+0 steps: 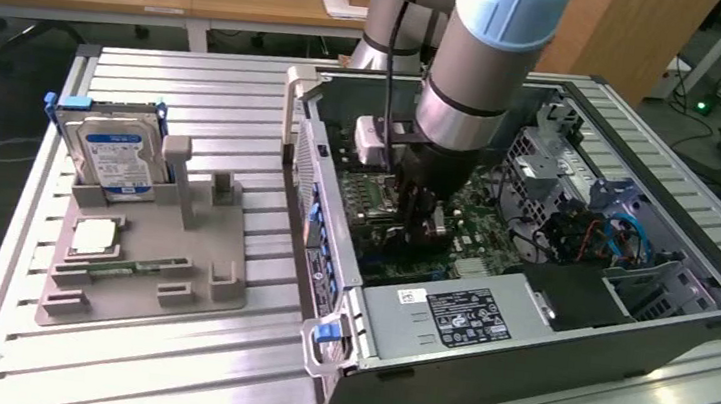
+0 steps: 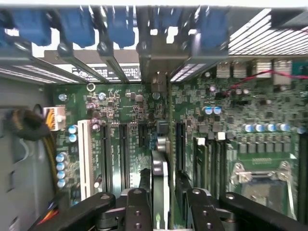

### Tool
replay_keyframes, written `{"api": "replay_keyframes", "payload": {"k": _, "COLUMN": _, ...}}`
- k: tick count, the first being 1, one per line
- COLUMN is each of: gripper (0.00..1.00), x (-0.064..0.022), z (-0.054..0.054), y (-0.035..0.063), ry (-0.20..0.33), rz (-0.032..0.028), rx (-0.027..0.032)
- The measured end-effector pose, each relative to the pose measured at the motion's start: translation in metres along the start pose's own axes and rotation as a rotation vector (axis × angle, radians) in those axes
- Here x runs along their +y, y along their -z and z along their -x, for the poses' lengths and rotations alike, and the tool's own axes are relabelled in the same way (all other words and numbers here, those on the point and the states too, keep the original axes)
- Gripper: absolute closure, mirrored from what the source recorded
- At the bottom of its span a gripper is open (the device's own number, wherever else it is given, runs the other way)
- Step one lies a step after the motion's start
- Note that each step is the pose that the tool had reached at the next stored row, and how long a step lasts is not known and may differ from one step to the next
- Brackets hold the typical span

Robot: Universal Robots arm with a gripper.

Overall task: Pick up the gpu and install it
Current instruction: 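Insert the gpu into the slot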

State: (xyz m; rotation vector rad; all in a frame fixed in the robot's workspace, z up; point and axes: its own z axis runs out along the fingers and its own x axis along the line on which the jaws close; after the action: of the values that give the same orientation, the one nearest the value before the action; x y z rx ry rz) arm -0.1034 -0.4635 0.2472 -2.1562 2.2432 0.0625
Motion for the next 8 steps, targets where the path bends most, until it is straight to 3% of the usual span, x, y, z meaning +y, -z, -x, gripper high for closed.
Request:
{"api": "replay_keyframes", "payload": {"k": 5, "gripper": 0.65, "x": 0.0002, "z": 0.001, "y": 0.0198, "ry": 0.000, "rz": -0.0026, "rx": 0.0000}}
{"api": "replay_keyframes", "payload": {"k": 8, "gripper": 0.65, "x": 0.0002, "z": 0.001, "y": 0.0216, "ry": 0.000, "rz": -0.0032, "rx": -0.0001}}
